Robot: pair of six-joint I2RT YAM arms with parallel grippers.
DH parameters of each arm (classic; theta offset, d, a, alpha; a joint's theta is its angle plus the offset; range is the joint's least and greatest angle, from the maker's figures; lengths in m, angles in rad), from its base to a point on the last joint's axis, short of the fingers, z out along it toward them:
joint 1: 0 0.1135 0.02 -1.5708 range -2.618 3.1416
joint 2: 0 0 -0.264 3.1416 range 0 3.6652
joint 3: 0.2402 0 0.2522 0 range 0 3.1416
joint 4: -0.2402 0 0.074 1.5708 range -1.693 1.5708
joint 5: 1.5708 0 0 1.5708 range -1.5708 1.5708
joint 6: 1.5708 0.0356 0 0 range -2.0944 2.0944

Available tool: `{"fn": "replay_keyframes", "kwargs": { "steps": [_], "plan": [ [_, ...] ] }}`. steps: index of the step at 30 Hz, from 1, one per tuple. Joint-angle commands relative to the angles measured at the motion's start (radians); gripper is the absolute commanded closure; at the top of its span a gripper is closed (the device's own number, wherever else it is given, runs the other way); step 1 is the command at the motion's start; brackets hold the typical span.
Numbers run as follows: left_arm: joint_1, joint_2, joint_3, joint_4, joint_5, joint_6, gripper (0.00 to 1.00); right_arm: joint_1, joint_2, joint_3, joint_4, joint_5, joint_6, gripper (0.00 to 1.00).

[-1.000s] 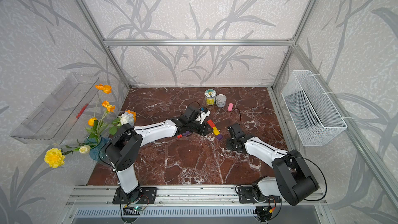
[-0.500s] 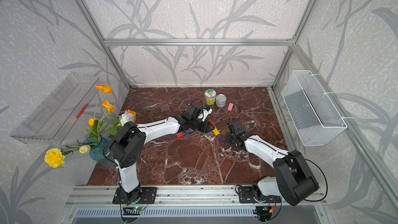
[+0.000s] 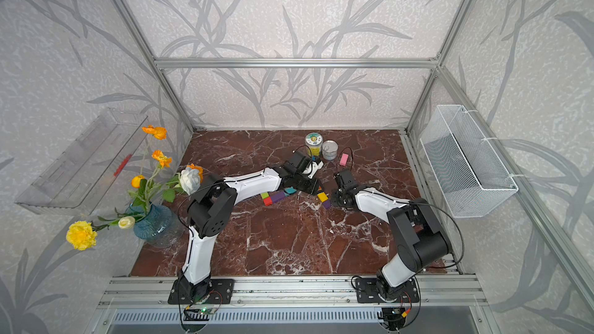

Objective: Assemble the letter v with building blocks
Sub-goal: Assemble the building block at the center of the board.

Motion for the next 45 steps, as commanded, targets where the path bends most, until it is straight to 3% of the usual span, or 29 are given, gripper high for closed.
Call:
{"fn": "replay_keyframes", "kwargs": {
  "steps": [1,7,11,14,18,22,26,45],
  "plan": [
    [-0.002,0.021,0.052,-0.036,0.011,-0.001,0.57,-0.021,0.015,0.019,0.04,-0.022,0.014,0.76],
    [-0.004,0.075,0.145,-0.084,0.006,0.016,0.58,-0.055,-0.027,-0.021,0.102,-0.103,0.048,0.49],
    [-0.019,0.131,0.241,-0.147,0.003,0.046,0.6,-0.102,-0.13,-0.094,0.144,-0.146,0.082,0.46],
    [-0.035,0.2,0.354,-0.249,-0.027,0.083,0.66,-0.133,-0.2,-0.154,0.171,-0.142,0.088,0.53],
    [-0.049,0.256,0.438,-0.303,-0.068,0.098,0.78,-0.174,-0.234,-0.179,0.157,-0.16,0.081,0.76],
    [-0.062,0.287,0.481,-0.319,-0.082,0.108,0.84,-0.2,-0.206,-0.183,0.172,-0.218,0.087,0.89],
    [-0.099,0.344,0.577,-0.41,-0.185,0.158,0.91,-0.223,-0.151,-0.178,0.203,-0.304,0.093,1.0],
    [-0.128,0.447,0.704,-0.465,-0.138,0.163,0.9,-0.23,0.012,-0.201,0.321,-0.399,0.136,1.0]
  ]
}}
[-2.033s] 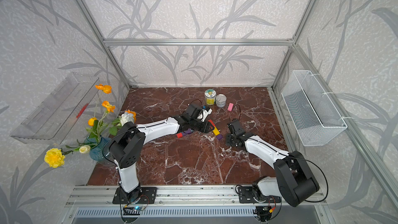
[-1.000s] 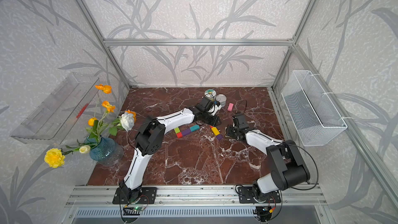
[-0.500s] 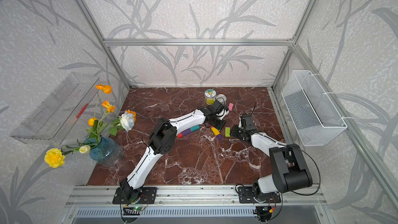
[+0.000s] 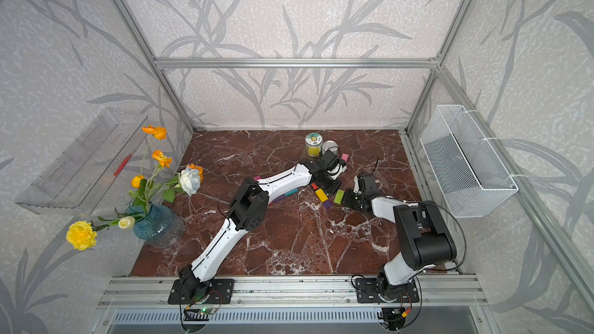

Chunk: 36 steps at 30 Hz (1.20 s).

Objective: Assemble the letter v with building blocks
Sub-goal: Assemble the building block at the center of the board.

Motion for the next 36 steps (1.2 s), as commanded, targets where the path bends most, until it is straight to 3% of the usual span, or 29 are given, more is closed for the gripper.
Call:
{"fn": "replay_keyframes", "kwargs": {
  "steps": [1,26,36],
  "plan": [
    [-0.015,0.019,0.012,-0.054,0.014,0.021,0.9,-0.004,0.029,-0.02,0.02,-0.033,0.024,1.0],
    [-0.025,-0.05,-0.138,-0.016,0.037,0.004,0.92,0.029,-0.033,-0.09,0.004,-0.019,0.032,1.0],
    [-0.025,-0.05,-0.134,-0.024,0.03,0.01,0.92,0.041,-0.03,-0.098,0.02,-0.03,0.033,1.0]
  ]
}}
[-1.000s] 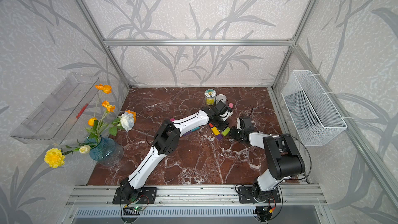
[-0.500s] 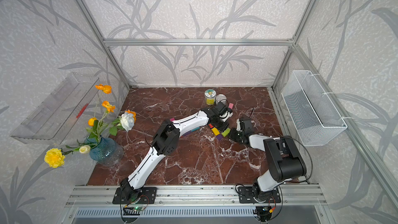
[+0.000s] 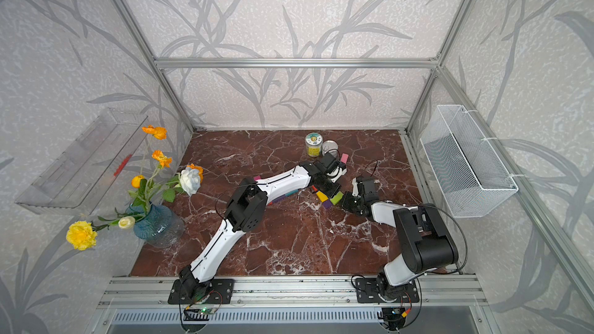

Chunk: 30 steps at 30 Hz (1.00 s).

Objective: Assemble the letter v with building blocks
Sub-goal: Assemble the building block at the center of the board.

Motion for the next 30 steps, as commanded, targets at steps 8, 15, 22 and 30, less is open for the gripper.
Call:
{"fn": "replay_keyframes", "kwargs": {
  "steps": [8,15,22,30],
  "plan": [
    [-0.016,0.002,-0.033,-0.068,0.016,0.005,0.92,0.026,0.017,-0.03,-0.034,0.002,0.004,1.0],
    [-0.016,0.001,-0.042,-0.077,0.015,0.006,0.94,0.028,0.01,-0.033,-0.047,0.01,0.003,1.0],
    [-0.016,-0.002,-0.055,-0.073,0.015,0.003,0.94,0.029,-0.001,-0.039,-0.051,0.014,0.003,1.0],
    [-0.016,-0.009,-0.065,-0.062,0.004,-0.003,0.94,0.031,-0.01,-0.041,-0.058,0.018,0.004,1.0]
  ]
}}
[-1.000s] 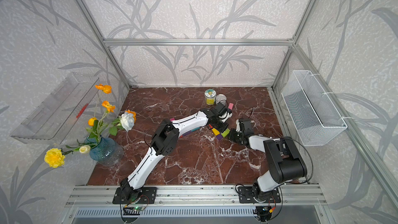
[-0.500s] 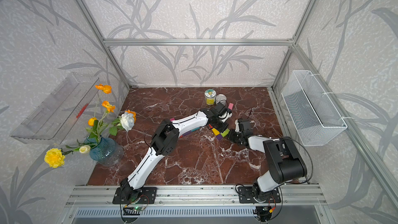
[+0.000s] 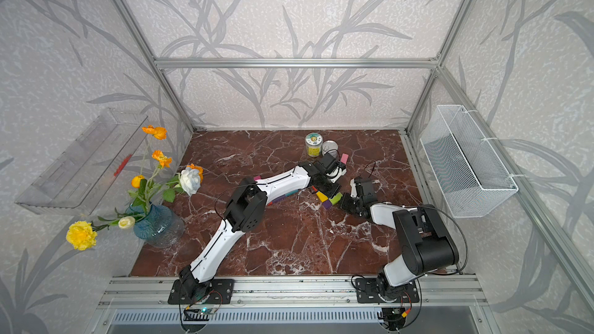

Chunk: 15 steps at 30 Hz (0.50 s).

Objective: Assemble the letter v with building blocks
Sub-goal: Assemble the building block at the center of the board.

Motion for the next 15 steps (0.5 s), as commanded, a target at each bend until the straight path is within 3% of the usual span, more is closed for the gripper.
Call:
{"fn": "replay_keyframes", "kwargs": {
  "steps": [1,15],
  "plan": [
    [-0.016,0.001,-0.044,-0.076,0.006,-0.001,0.94,0.009,0.001,-0.027,-0.068,0.019,0.003,1.0],
    [0.009,0.027,0.054,-0.135,-0.141,0.016,0.87,0.01,-0.019,-0.028,-0.097,0.034,-0.001,1.0]
  ]
}}
